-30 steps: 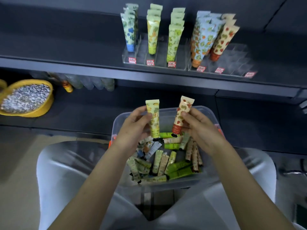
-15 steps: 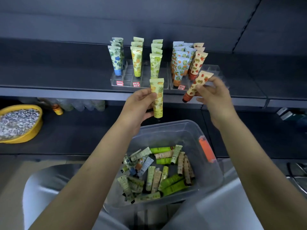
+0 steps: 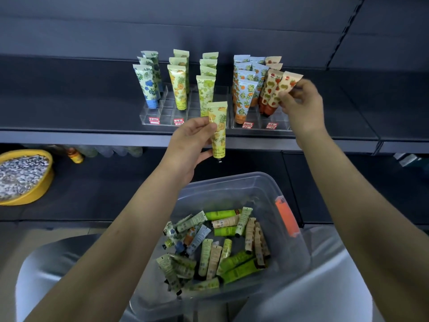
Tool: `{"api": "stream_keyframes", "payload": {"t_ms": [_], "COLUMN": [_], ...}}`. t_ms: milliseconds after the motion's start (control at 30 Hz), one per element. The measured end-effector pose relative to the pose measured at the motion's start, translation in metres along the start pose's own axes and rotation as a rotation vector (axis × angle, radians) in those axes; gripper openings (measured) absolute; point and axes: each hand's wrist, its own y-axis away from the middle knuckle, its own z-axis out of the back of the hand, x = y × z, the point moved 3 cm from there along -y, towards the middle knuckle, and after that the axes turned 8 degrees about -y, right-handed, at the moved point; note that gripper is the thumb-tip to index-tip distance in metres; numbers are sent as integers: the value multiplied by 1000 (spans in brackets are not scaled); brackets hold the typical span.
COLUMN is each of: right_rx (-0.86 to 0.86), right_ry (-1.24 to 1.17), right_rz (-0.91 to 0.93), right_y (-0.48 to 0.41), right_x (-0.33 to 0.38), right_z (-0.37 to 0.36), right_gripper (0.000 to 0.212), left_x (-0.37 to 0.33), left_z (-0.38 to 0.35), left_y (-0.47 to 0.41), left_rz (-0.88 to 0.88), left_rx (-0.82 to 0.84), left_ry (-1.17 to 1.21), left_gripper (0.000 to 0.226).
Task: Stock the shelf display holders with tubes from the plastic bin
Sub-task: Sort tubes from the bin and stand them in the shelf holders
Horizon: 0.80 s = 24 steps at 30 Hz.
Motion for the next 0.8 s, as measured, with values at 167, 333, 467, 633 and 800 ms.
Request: {"api": "stream_keyframes", "payload": {"t_ms": [167,333,467,633,800], "right_rx": [29,66,65,33,52], "right_ry": [48,145,161,170,210], "right_rz": [16,54,49,60,59], "right_y": [-10,-11,-7,-3,3], "right_x": [-3,-8,-15,-12,-9], "right_z": [-6,-6,-6,-5,-5], "right_gripper": [18,25,26,29,33], "left_x": [3,4,6,3,0], "left_z": [0,-1,-2,3,13], "left_y": [-10,-15,-14,-10,0], "left_rz": [6,0,1,-21,-97], "left_rx": [0,3,-1,-22,-80], "left_ry": [-4,-7,-15,-31,-57], "left_gripper": [15,14,17,21,11]}}
